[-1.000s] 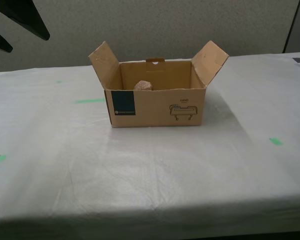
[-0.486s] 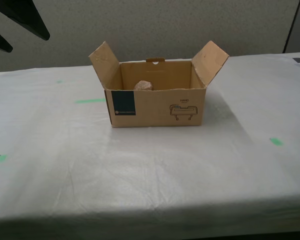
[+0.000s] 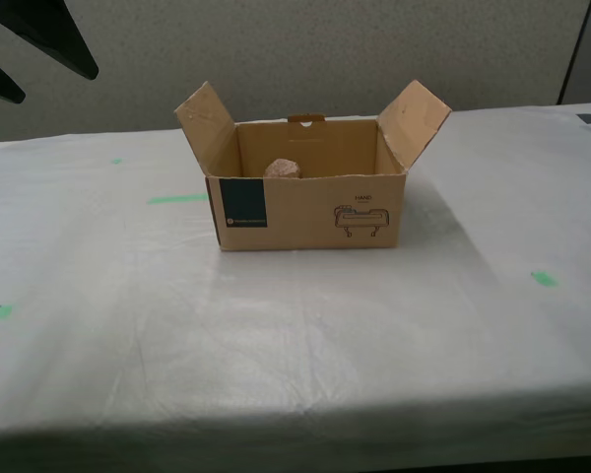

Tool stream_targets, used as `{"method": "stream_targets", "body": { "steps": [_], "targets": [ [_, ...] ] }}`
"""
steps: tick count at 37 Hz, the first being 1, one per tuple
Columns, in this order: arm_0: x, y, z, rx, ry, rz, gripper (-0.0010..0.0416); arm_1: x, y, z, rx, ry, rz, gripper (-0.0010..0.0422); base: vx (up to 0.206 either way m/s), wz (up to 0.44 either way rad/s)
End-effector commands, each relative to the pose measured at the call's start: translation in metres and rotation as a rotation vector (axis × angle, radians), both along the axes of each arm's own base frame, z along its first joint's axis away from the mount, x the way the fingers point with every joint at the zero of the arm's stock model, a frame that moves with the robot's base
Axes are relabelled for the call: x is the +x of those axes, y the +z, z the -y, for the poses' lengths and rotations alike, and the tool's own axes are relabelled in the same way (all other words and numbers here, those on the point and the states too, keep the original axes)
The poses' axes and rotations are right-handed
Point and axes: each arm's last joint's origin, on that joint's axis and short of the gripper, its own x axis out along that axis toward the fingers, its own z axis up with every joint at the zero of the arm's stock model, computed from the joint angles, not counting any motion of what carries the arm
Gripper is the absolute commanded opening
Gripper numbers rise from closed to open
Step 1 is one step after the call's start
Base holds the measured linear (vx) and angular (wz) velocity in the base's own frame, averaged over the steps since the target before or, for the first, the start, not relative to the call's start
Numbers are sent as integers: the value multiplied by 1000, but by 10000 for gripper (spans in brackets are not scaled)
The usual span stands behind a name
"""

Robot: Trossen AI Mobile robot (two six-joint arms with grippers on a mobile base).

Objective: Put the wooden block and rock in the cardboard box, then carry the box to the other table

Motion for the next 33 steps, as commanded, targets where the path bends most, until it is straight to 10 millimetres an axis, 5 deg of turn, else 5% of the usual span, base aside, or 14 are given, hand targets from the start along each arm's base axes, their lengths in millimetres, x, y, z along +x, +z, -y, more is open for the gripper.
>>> {"method": "stream_targets", "body": {
  "steps": [1,33],
  "targets": [
    [0,0,0,0,0,1,394,0,0,0,-1,2,1,398,0,0],
    [0,0,0,0,0,1,393,0,0,0,-1,1,1,398,0,0]
  ]
}}
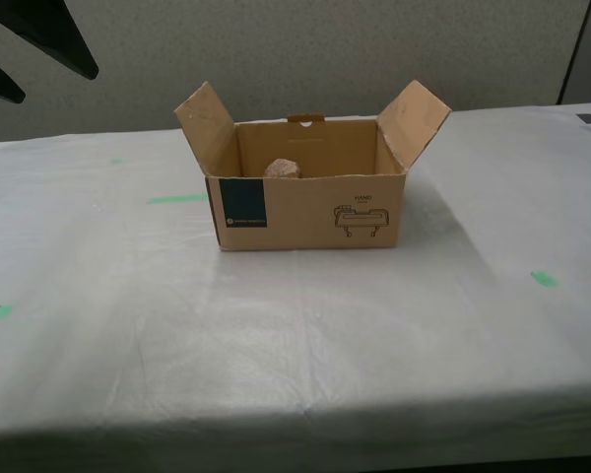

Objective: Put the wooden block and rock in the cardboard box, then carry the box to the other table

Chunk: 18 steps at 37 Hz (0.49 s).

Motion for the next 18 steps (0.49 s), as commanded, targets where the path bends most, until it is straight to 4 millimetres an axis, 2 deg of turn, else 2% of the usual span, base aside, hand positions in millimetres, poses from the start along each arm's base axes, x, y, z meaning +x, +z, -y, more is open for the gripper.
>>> {"method": "stream_targets", "body": {
  "steps": [1,18],
  "targets": [
    [0,0,0,0,0,2,393,0,0,0,0,2,1,398,0,0],
    [0,0,0,0,0,2,394,0,0,0,0,2,0,398,0,0]
  ]
}}
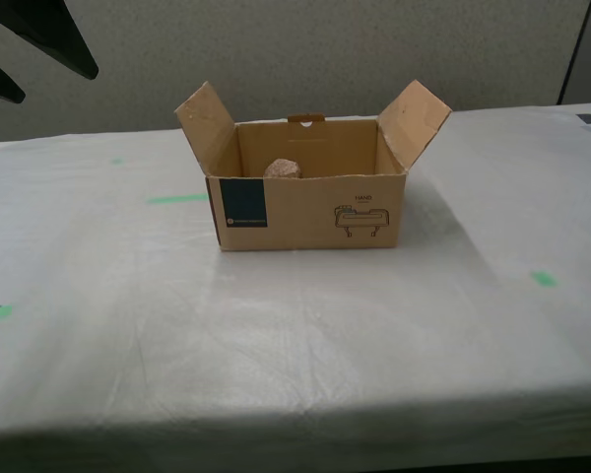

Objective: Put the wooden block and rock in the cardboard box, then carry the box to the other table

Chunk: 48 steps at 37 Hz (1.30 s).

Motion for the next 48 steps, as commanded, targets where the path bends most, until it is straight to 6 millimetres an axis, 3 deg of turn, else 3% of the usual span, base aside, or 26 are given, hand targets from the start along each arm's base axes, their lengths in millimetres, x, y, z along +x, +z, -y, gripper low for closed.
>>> {"method": "stream_targets", "body": {
  "steps": [1,48],
  "targets": [
    [0,0,0,0,0,2,394,0,0,0,0,1,0,398,0,0],
    [0,0,0,0,0,2,394,0,0,0,0,2,1,398,0,0]
  ]
}}
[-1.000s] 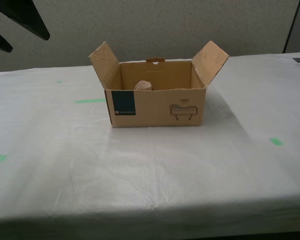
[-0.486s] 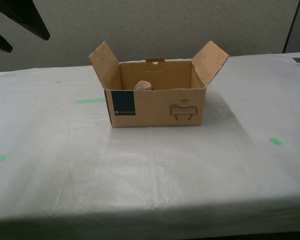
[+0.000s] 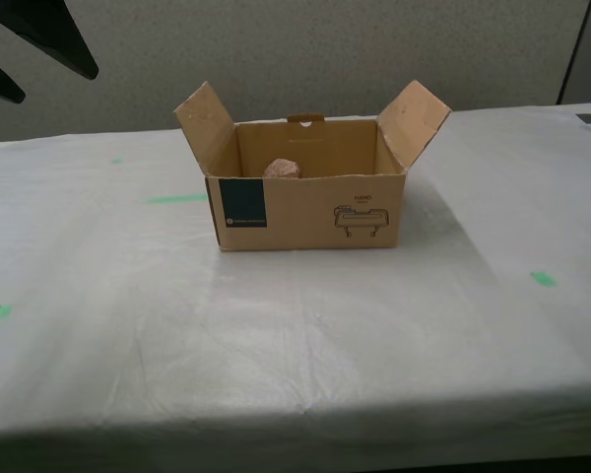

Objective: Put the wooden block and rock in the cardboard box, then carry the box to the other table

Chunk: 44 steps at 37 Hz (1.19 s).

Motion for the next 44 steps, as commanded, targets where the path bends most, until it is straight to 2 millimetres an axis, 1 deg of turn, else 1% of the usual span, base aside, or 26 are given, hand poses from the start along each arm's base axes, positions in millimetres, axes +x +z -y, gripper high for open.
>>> {"method": "stream_targets", "body": {
  "steps": [1,44],
  "targets": [
    [0,0,0,0,0,2,393,0,0,0,0,1,0,398,0,0],
    [0,0,0,0,0,2,393,0,0,0,0,1,0,398,0,0]
  ]
}}
